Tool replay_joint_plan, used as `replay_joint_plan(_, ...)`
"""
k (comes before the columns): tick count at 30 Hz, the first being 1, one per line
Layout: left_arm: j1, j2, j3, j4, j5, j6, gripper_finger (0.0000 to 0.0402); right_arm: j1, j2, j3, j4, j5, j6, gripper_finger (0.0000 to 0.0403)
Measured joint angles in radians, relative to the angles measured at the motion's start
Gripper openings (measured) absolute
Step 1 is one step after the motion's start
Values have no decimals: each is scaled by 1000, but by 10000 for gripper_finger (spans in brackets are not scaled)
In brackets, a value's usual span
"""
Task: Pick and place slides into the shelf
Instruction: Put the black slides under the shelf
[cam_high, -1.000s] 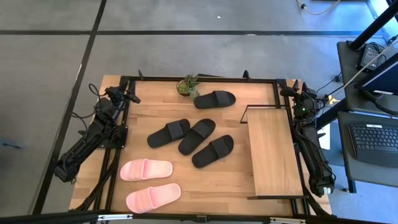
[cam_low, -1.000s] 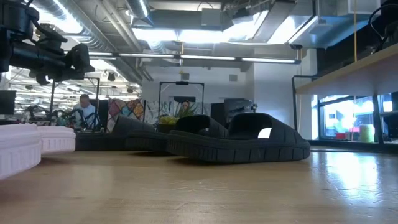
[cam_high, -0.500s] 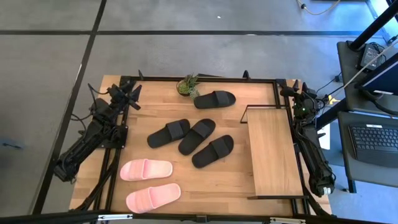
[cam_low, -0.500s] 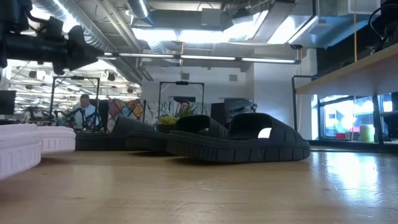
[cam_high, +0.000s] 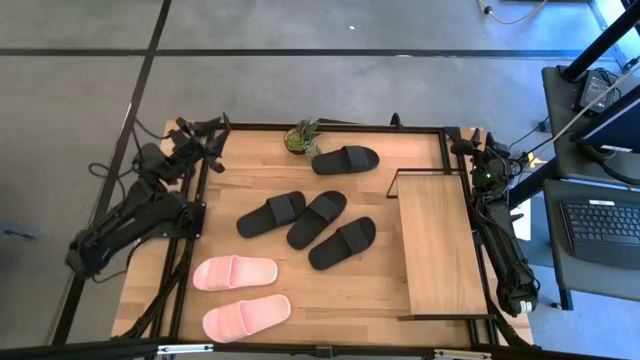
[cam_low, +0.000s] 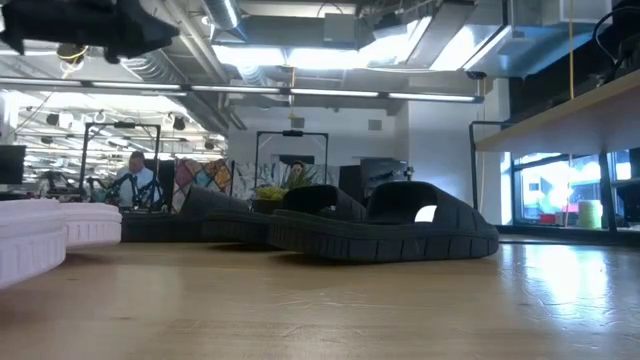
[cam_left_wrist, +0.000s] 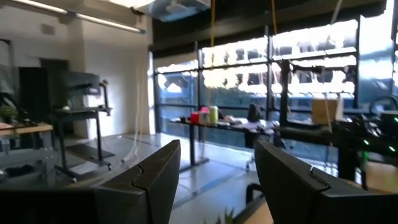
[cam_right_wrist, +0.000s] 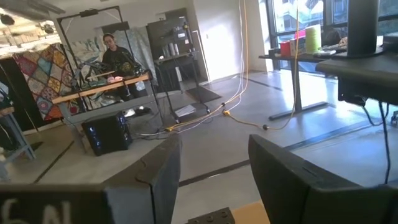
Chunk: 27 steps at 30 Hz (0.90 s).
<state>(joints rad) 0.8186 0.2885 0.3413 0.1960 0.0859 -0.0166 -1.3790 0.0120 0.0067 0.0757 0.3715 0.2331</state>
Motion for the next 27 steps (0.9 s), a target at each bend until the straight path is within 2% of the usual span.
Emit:
replay_joint_plan(4,-49,154,59,0,8,13,198,0,0,0,0,0,26,188)
replay_joint_plan(12,-118,464,186,-3,4,143,198,0,0,0,0,0,25,188)
replay_joint_plan(22,-186,736,348,-8,4,401,198,0,0,0,0,0,23,188)
replay_joint_plan(27,-207,871,430,-58,9,468,198,0,0,0,0,0,23,188)
